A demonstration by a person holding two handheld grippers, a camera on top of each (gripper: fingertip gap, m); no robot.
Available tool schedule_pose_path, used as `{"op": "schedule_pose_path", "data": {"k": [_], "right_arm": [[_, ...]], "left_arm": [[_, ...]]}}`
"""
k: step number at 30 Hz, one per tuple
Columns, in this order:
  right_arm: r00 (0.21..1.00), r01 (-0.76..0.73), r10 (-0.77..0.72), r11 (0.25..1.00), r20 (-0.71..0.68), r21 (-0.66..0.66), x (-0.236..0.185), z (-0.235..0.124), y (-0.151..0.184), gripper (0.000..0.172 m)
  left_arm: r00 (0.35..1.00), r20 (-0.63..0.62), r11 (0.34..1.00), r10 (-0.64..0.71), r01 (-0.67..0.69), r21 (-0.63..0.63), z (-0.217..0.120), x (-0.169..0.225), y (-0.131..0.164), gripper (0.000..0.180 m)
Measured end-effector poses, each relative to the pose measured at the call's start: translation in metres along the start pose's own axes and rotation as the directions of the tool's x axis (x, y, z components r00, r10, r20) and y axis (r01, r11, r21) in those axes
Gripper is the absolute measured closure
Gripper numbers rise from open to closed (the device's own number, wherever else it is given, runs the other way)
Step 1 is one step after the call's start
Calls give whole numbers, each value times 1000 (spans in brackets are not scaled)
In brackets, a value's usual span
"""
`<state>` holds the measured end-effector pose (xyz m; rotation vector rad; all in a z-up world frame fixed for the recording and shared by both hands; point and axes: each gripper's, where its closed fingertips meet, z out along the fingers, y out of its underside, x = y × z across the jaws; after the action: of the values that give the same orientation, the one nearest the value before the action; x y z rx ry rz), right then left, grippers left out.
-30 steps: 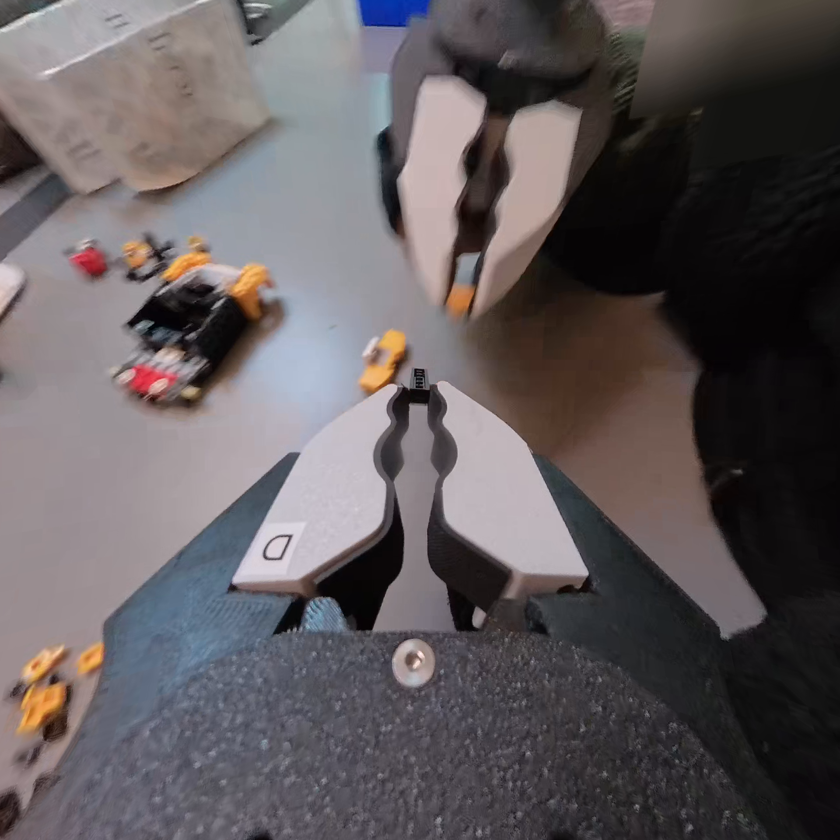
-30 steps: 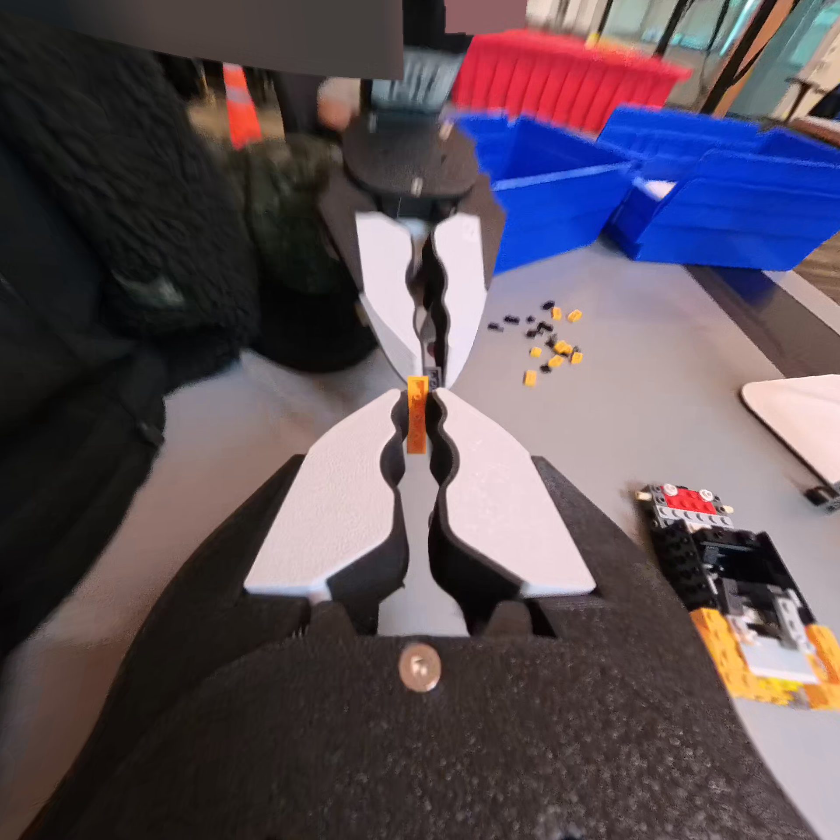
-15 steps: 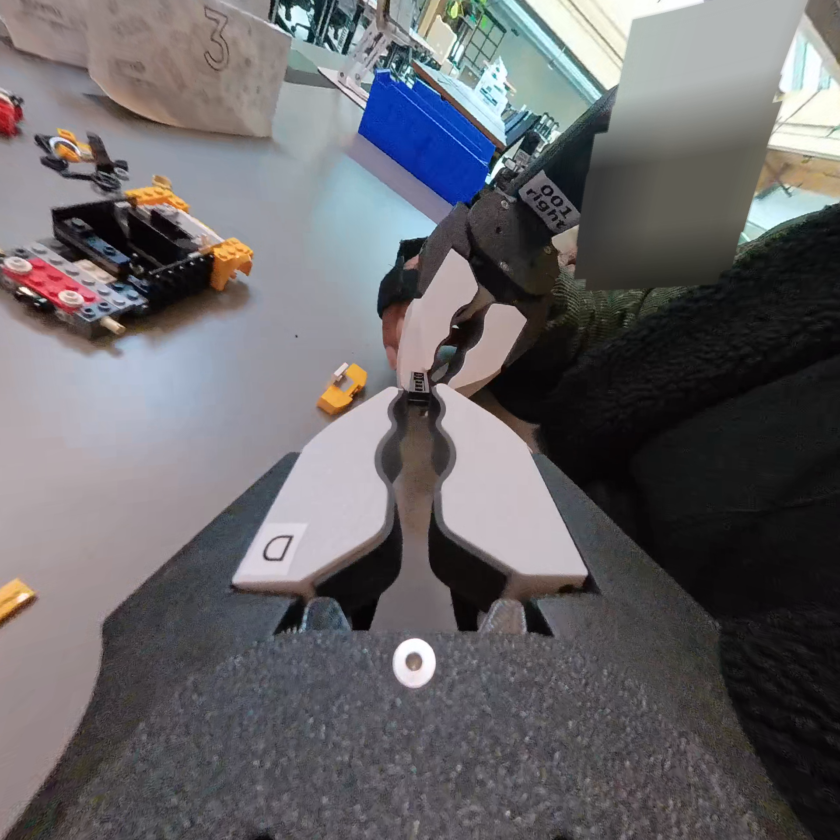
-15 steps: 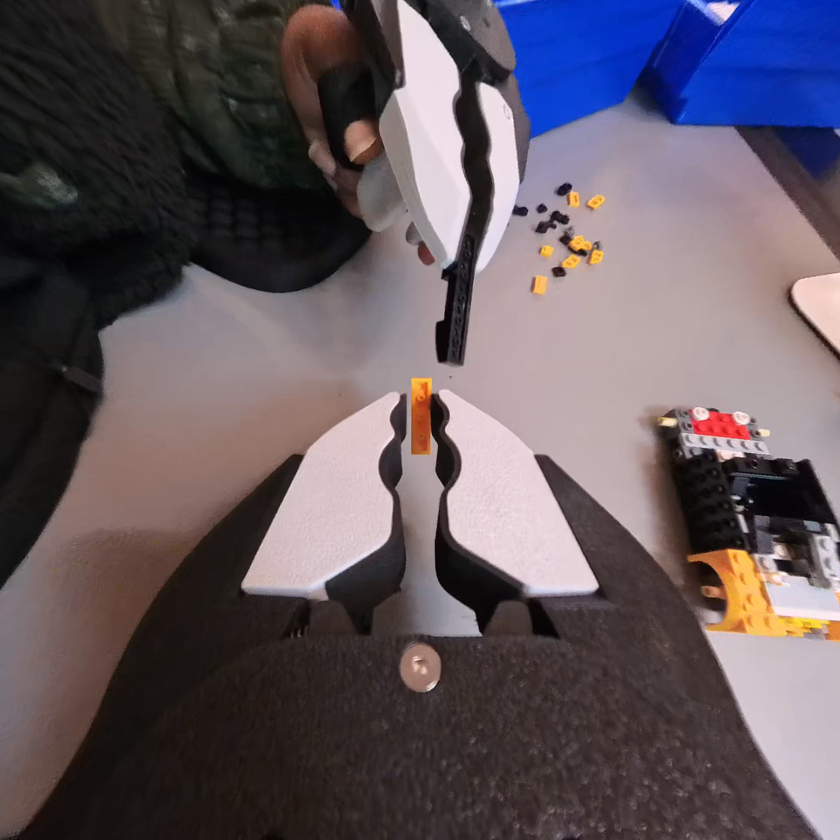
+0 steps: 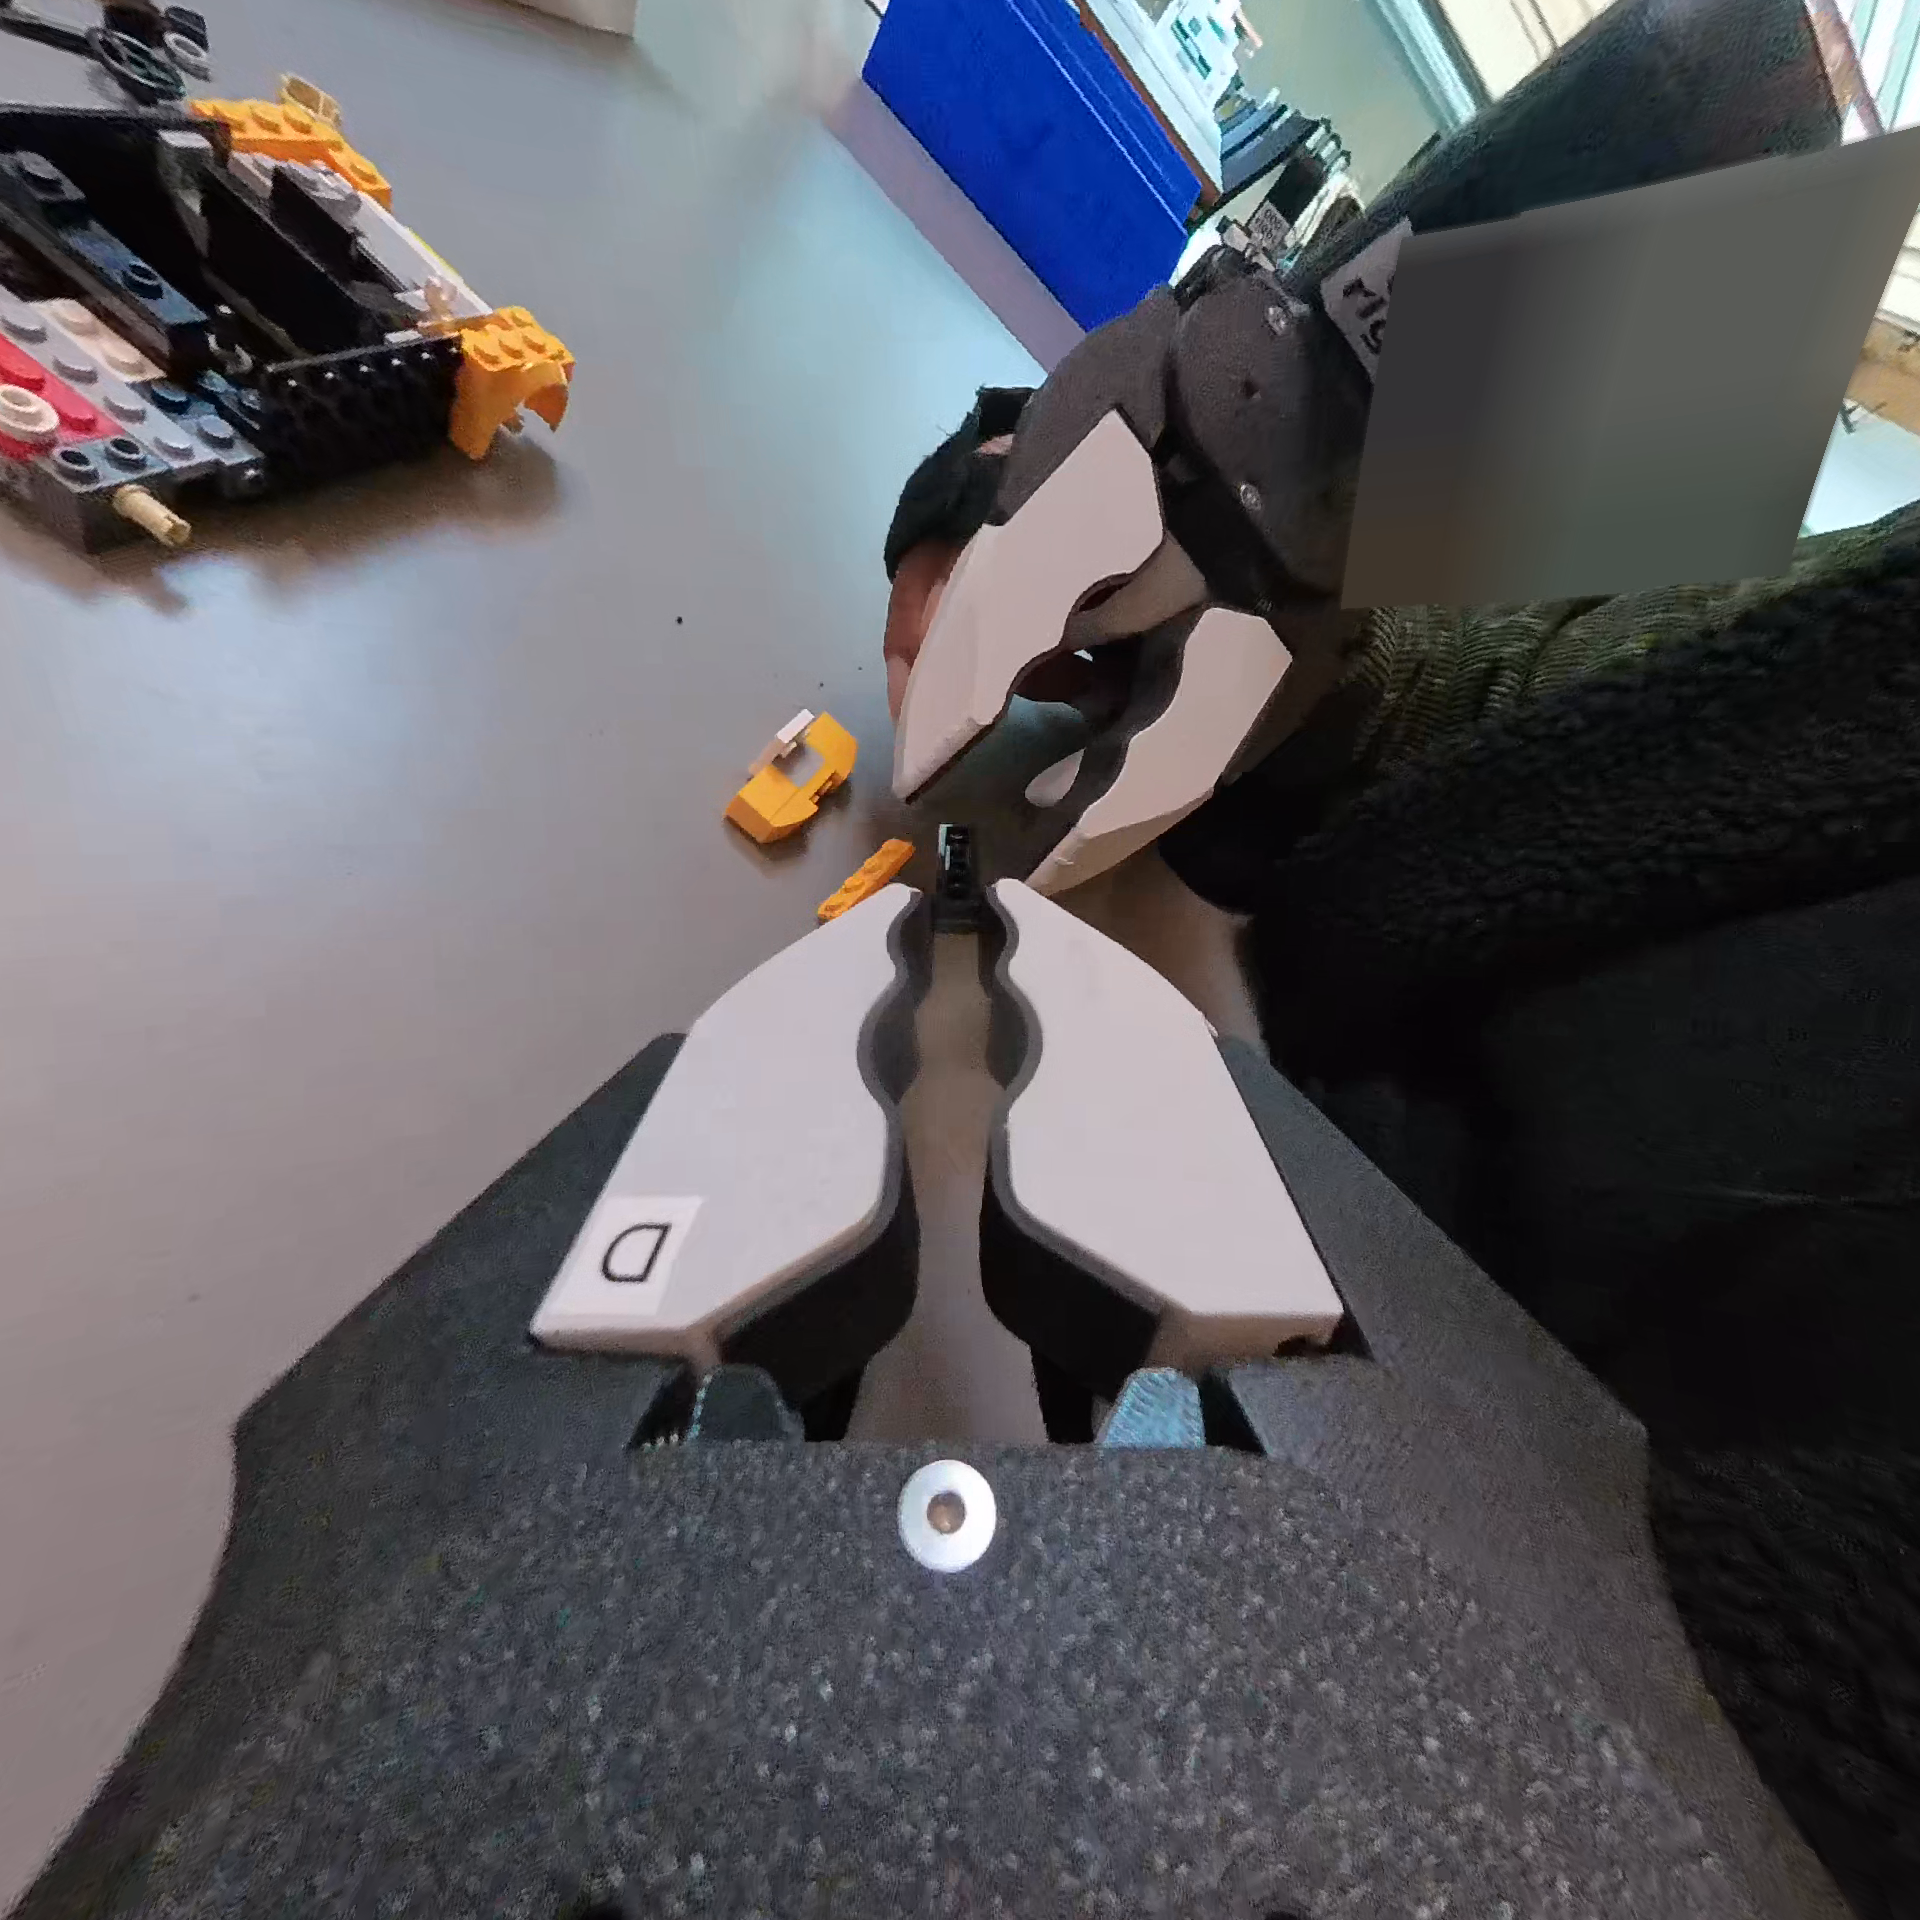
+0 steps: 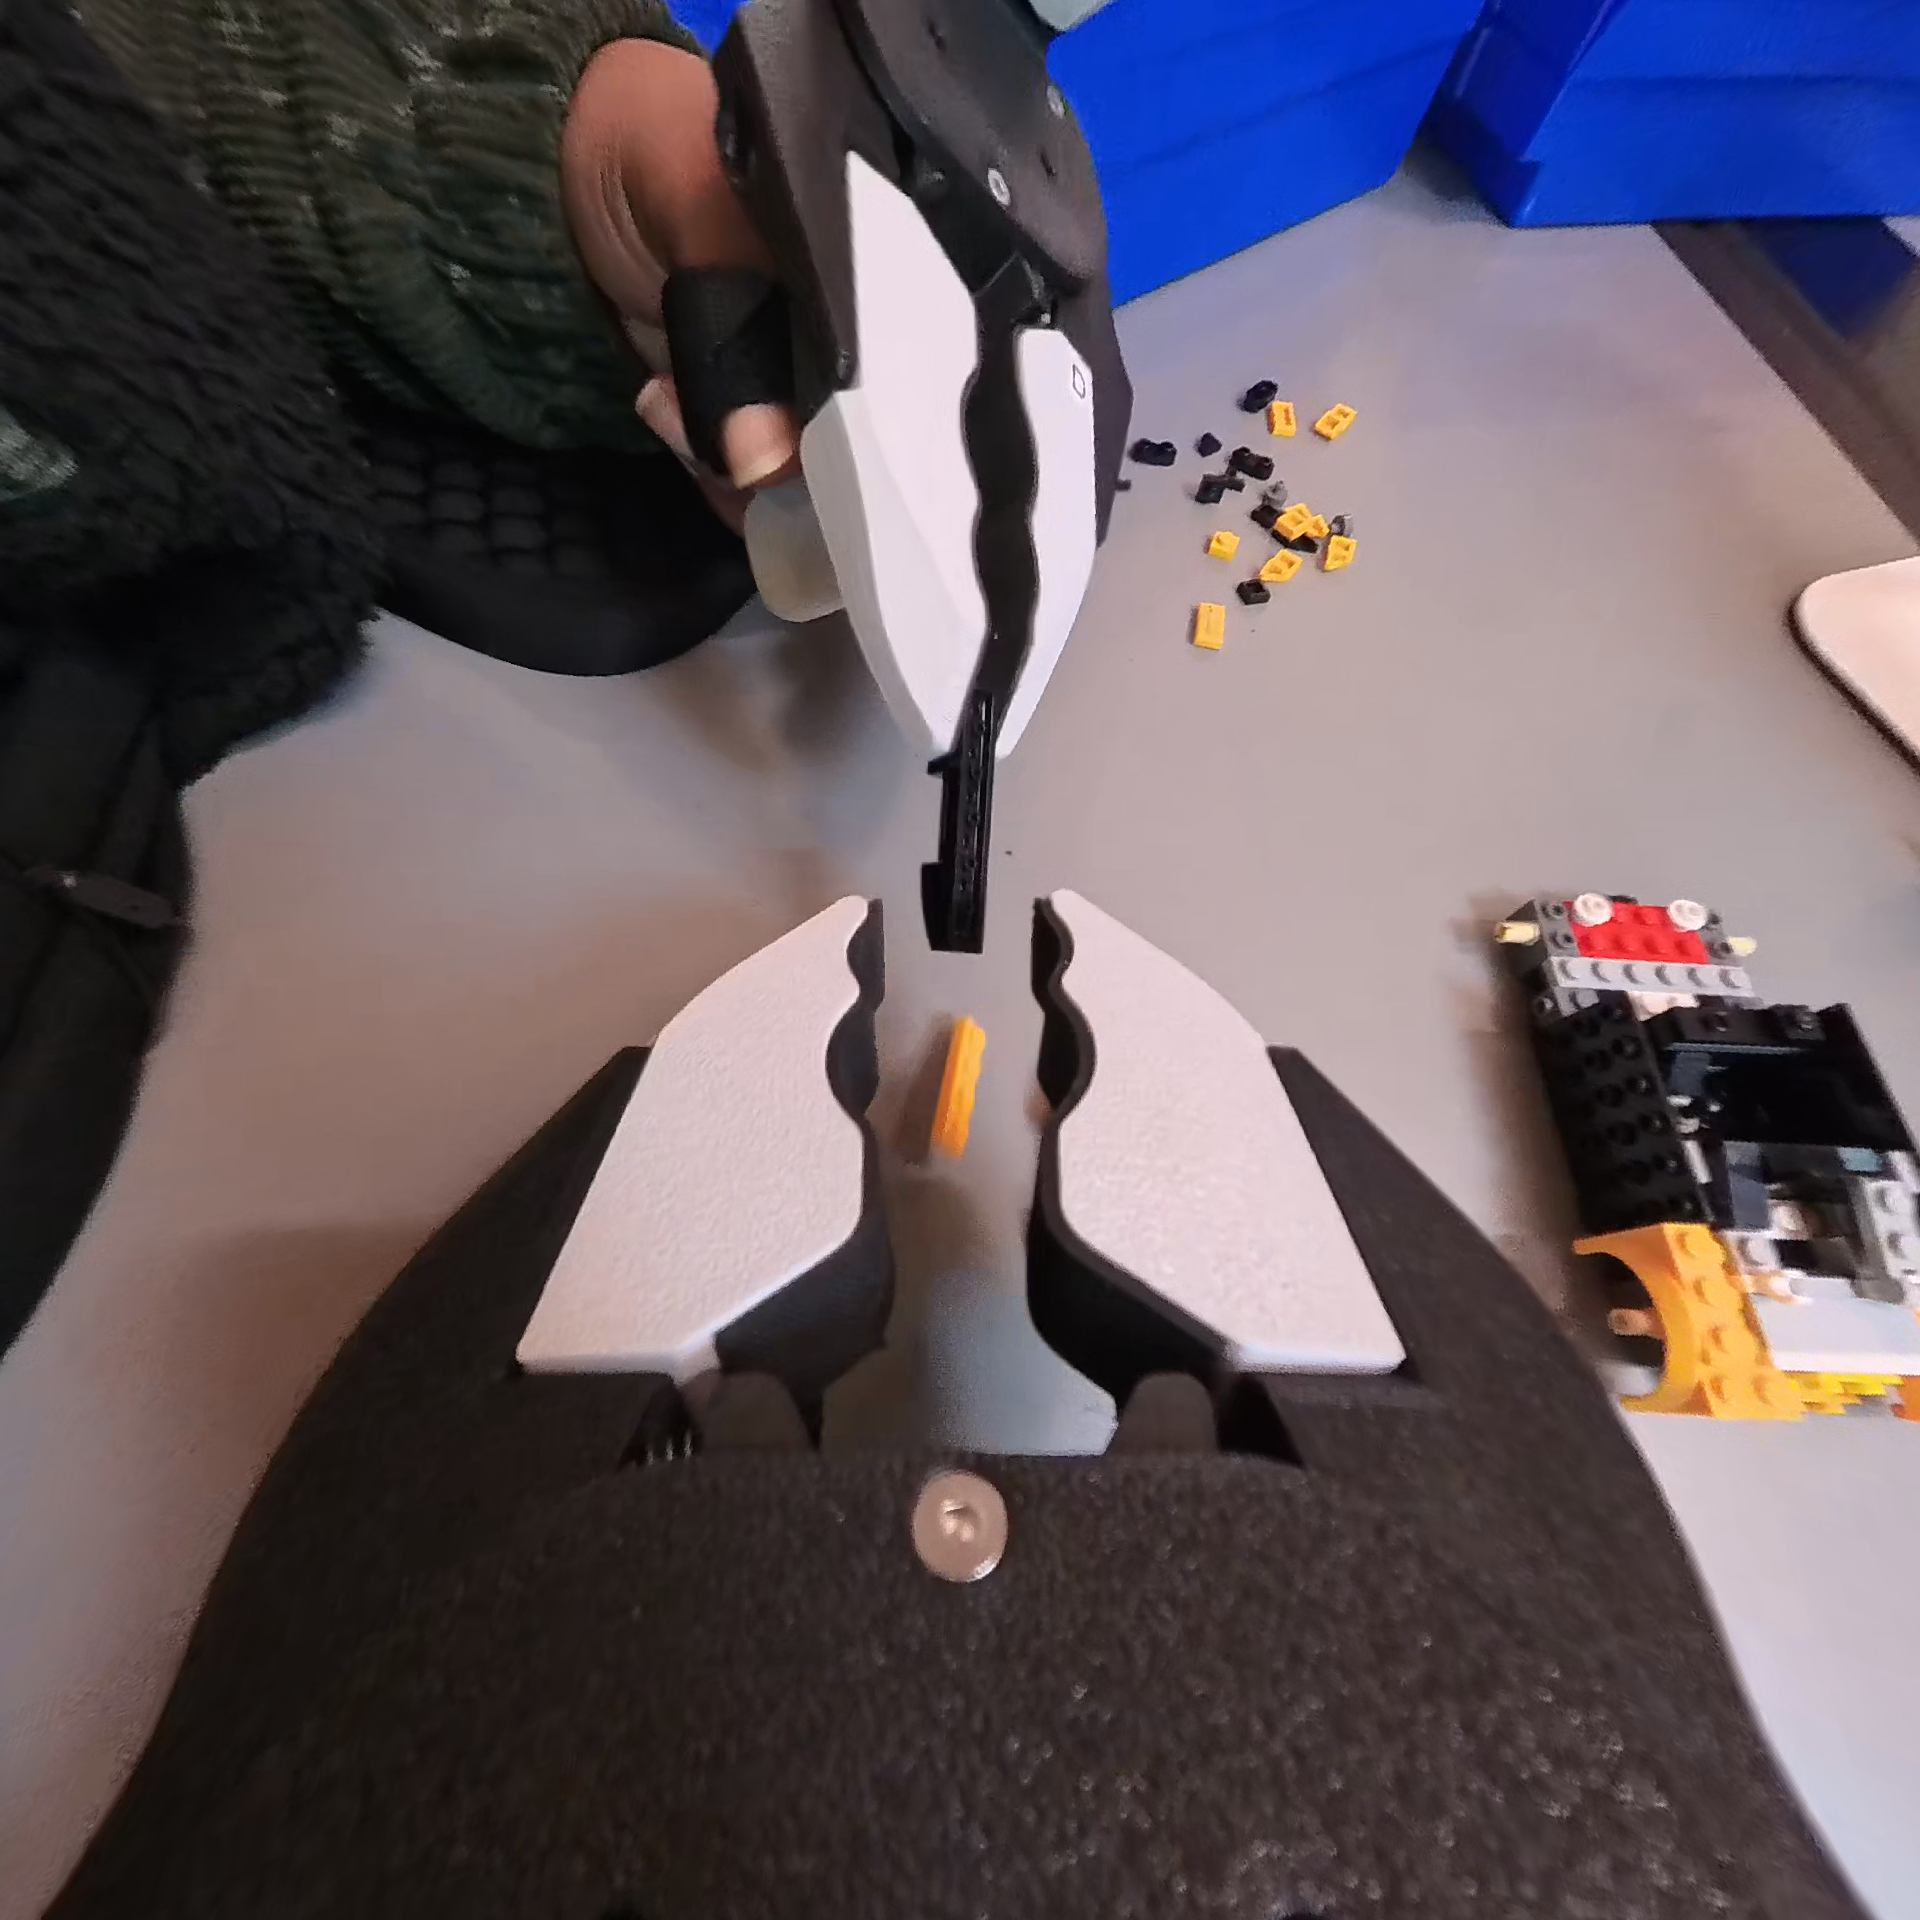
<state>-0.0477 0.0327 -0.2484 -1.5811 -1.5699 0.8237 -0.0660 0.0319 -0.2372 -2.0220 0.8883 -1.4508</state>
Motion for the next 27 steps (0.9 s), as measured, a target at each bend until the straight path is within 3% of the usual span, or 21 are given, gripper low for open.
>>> {"op": "schedule_pose_path", "data": {"k": [5,7,9,12,14,16,18,24,27], "right_arm": [[955,233,-243,969,-172,-77,6,7,-3,146],[900,342,-358,934,-250,-105,10,5,-8,161],[904,337,-352,936,-243,-102,11,3,-9,162],[994,76,-70,995,-81,71,4,-4,-19,162],[980,-175,156,969,121,176,-2,-13,-31,162],[901,-367,287,904,327,218,-12,-23,-44,162],[816,-479,351,856,460,197,-20,-27,-49,162],[549,-673,437,737,713,67,-42,-35,-60,162],[528,-708,457,703,716,74,-35,-36,-61,162]], "left_arm": [[971,-112,973,-210,219,74,0,2,-9,173],[959,-136,962,-249,261,79,0,2,-10,173],[956,-147,960,-252,266,86,0,3,-11,173],[976,-178,975,-127,155,159,-5,16,-24,158],[991,-116,981,64,-41,190,-8,25,-28,150],[961,-29,948,276,-267,174,-7,32,-27,147],[915,-17,900,404,-394,188,-6,46,-28,147],[861,-96,853,500,-471,224,-5,70,-23,170],[881,-77,870,466,-442,218,-5,66,-25,171]]}}
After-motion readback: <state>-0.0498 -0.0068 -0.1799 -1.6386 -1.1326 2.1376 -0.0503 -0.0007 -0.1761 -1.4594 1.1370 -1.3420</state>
